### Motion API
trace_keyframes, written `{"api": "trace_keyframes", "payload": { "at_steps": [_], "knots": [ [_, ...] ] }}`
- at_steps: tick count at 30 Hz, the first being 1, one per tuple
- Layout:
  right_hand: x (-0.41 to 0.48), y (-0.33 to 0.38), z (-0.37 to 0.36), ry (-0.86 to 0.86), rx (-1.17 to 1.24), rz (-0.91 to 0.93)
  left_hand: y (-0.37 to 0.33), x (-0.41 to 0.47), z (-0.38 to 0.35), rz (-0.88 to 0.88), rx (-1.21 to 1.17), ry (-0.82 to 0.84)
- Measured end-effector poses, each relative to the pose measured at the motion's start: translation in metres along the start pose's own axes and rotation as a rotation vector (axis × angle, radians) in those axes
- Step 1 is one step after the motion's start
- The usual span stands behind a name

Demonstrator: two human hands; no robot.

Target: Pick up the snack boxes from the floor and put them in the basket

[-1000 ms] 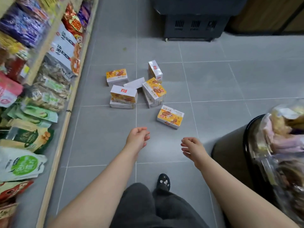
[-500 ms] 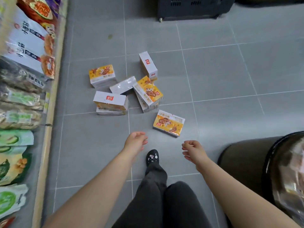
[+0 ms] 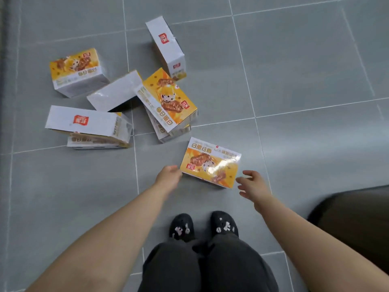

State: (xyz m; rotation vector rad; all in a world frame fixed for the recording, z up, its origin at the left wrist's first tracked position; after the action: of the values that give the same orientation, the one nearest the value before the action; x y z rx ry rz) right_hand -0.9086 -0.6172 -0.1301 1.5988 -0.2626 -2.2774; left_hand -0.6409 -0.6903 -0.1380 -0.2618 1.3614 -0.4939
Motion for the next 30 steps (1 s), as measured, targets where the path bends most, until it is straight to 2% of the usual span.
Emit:
{"api": "trace_keyframes", "payload": {
  "at_steps": [5, 8, 12, 14, 20, 25, 30],
  "knots": [
    [0.113, -0.014, -0.023, -0.031, -0.060, -0.020, 0.024, 0.120, -0.019, 0.012, 0.157, -0.053],
    [0.154, -0.020, -0.033, 0.006, -0.046, -0.070, 0.038, 0.165, -0.030, 0.049, 0.106, -0.048],
    [0.188, -0.029, -0.047, 0.091, 0.016, -0.112, 0.051, 0.191, -0.063, 0.108, -0.007, 0.127],
    [0.187, -0.031, -0.049, 0.085, 0.055, -0.129, 0.051, 0.188, -0.068, 0.116, -0.076, 0.159],
    [0.117, -0.011, -0.030, 0.045, 0.155, -0.221, -0.011, 0.110, -0.030, -0.110, -0.059, 0.052],
    [-0.001, 0.031, -0.008, 0.110, 0.320, -0.313, -0.099, -0.031, 0.006, -0.284, -0.052, 0.142],
    [-0.139, 0.076, 0.010, 0.230, 0.395, -0.282, -0.173, -0.173, 0.036, -0.369, -0.080, 0.175]
  ]
}}
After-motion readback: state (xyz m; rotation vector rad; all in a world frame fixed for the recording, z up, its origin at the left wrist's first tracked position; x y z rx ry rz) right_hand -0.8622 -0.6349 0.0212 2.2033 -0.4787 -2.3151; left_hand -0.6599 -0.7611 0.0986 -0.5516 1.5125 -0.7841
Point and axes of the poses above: each hand's wrist, its own x-axis towards the middle knuckle, its own z-axis out of the back of the hand, y = z × x, the point moved 9 cm from there along x, towards the middle knuckle, and after that the axes turned 15 degrees about -x, right-handed, at the moved point
